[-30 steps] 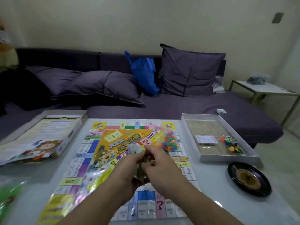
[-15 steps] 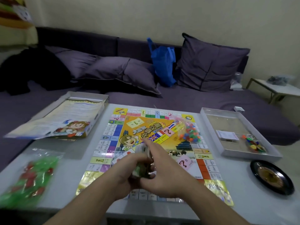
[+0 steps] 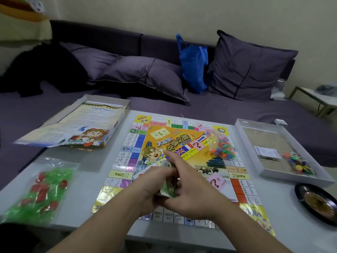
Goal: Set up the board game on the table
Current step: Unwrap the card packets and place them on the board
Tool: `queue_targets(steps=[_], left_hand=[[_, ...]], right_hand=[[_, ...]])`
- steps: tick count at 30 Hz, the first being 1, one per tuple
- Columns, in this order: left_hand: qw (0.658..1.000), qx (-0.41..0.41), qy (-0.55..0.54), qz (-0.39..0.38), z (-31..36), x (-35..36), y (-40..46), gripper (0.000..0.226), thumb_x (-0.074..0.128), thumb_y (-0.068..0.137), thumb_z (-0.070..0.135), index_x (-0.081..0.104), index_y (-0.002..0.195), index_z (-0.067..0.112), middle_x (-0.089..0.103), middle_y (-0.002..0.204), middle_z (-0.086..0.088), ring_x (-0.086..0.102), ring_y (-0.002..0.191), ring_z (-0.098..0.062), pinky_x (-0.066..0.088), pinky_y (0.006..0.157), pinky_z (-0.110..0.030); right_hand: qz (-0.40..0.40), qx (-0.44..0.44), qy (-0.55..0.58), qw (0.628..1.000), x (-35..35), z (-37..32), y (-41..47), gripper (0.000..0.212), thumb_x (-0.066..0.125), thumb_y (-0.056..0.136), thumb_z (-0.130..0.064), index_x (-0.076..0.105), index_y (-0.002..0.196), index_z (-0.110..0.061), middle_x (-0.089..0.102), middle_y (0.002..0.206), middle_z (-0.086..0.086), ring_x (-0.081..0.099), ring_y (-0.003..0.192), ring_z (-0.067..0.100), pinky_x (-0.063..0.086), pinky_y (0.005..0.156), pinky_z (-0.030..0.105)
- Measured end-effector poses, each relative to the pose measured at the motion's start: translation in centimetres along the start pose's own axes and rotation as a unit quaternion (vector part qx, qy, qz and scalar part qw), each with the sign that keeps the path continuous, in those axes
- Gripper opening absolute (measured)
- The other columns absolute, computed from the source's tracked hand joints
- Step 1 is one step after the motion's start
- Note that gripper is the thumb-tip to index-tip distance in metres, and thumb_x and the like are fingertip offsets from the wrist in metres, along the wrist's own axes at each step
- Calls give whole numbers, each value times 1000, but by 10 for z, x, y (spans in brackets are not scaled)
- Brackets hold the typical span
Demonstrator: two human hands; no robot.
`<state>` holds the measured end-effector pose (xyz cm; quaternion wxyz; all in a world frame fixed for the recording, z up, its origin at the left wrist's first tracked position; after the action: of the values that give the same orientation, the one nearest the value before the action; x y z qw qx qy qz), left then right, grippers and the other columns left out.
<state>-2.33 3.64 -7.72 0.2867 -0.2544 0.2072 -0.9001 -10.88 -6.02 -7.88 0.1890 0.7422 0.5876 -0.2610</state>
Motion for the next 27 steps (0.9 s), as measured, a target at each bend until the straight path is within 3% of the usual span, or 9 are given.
queue_targets(steps=[4,9,11,13,15,18,21,24,27], left_hand=[[1000,1,-21,-14,2,2,-1,17,61,99,18,74,97,8,73,85,-12,72,73,-25,56,55,-26],[1000,-6,-21,-7,1,1,0,27,60,101,14,65,125,2,68,94,-19,68,80,-30,57,54,-29],[1000,-4,-6,-2,1,-1,1,27,59,101,12,64,126,2,69,94,-20,69,78,-31,57,53,-29],[1000,-4,2,0,2,-3,2,22,57,102,9,64,120,-1,67,91,-20,66,74,-30,55,52,-29],[1000,-10,-10,-7,3,-5,3,12,53,102,5,63,108,2,62,76,-16,59,58,-23,50,48,-25],[1000,-19,-10,-2,4,-11,5,8,53,100,1,61,97,2,57,63,-9,51,45,-16,45,44,-22],[999,-19,30,6,7,-26,4,13,63,93,0,68,105,-4,67,75,-14,64,59,-20,53,50,-26],[996,-19,89,1,15,-45,2,35,76,87,9,71,119,-5,76,105,-22,74,89,-30,60,64,-35],[988,-21,151,17,26,-62,-3,40,78,89,30,73,118,3,79,102,-18,76,86,-30,62,72,-39]], right_hand=[[20,-15,-22,999,-5,-1,-1,115,91,76,-29,16,161,-47,47,149,-19,55,133,5,53,107,31],[-10,-19,12,1000,-3,-1,-2,120,92,76,-34,9,159,-55,40,153,-24,56,134,7,55,107,39],[-5,-19,1,1000,-2,-1,-2,117,92,76,-31,12,158,-54,45,149,-21,60,129,9,57,104,39],[-2,-15,13,1000,-1,1,-1,111,93,74,-29,18,154,-51,52,141,-17,68,117,11,60,96,37],[0,-17,9,1000,0,2,1,100,92,75,-29,22,146,-41,57,127,-11,71,99,11,63,84,34],[0,-24,-11,1000,6,-2,4,75,89,78,-26,30,124,-25,57,87,-3,58,65,10,52,57,30],[14,-7,-8,1000,13,-4,13,63,87,74,-20,36,111,-24,53,76,-5,50,58,10,44,52,28],[35,5,-18,999,17,-9,26,53,88,72,-21,43,99,-27,59,90,-2,62,74,18,52,56,30],[42,10,-77,996,22,-10,43,48,90,71,-20,47,92,-26,54,96,-6,54,82,14,49,60,29]])
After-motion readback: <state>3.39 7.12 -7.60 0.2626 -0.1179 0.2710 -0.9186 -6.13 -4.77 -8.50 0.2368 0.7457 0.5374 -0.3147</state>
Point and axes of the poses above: each hand's wrist, its own y-axis towards the middle knuckle, its own x-axis out of the palm, z = x × y, the point moved 2 cm from there along y, towards the middle knuckle
